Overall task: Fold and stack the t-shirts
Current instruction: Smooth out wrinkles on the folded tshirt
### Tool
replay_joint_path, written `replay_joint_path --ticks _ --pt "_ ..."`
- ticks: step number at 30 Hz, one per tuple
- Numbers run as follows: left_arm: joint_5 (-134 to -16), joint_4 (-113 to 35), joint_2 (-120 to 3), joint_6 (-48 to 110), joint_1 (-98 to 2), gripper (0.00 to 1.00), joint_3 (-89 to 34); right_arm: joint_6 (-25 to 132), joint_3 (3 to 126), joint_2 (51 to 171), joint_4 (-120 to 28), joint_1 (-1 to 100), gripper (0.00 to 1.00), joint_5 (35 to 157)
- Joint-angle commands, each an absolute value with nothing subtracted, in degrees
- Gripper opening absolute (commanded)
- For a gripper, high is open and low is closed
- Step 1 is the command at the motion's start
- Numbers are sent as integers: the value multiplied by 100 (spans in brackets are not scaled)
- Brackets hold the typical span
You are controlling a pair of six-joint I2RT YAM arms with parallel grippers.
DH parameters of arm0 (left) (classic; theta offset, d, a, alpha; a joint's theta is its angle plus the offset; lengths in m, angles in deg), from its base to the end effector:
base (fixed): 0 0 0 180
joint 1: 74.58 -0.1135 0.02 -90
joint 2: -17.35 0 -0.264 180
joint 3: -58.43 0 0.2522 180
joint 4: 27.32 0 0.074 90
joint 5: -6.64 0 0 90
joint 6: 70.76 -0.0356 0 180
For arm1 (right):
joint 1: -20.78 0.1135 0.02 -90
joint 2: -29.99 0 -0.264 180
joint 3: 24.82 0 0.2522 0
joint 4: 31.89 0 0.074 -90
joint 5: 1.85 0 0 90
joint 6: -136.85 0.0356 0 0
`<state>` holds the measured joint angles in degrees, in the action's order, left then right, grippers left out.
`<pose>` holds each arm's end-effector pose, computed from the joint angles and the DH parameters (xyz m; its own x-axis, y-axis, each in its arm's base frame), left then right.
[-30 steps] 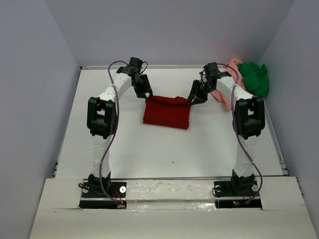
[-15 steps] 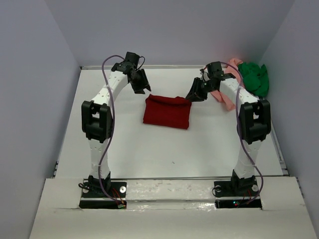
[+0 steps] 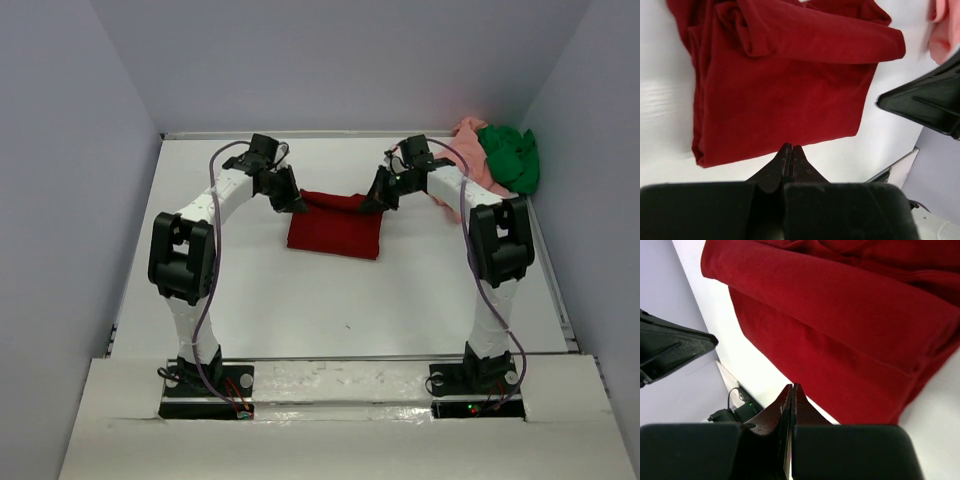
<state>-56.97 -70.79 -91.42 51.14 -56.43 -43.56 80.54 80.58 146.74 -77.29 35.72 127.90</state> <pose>0.3971 -0.1468 0.2523 -0.9104 -0.1997 -0.3623 0.0801 0.7741 -0.6280 0.4209 0.1359 0.2148 -0.9702 0.1825 -0.1596 0.0014 0.6625 0.7491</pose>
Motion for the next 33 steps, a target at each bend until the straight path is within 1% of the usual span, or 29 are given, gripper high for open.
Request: replay_joint_path --ticks 1,12,17,28,33 --pt "-5076 -6412 -8925 5114 -5551 0 -4200 8384 8166 14917 -7307 3765 0 13130" --pt "-4453 -5568 -9224 5352 -5489 0 -3787 8675 8272 15277 -7009 4012 0 13192" --pt "-4215 -5181 -9479 5422 -5480 0 -3383 8728 8517 15427 -6955 4064 0 13069" --pt "-4021 -4618 -10068 5387 -5481 0 -3083 8938 8834 15611 -6938 4169 0 12999" --pt "-4065 -4600 -10060 5325 -5480 0 -2960 9105 8659 15568 -6868 4345 0 13016"
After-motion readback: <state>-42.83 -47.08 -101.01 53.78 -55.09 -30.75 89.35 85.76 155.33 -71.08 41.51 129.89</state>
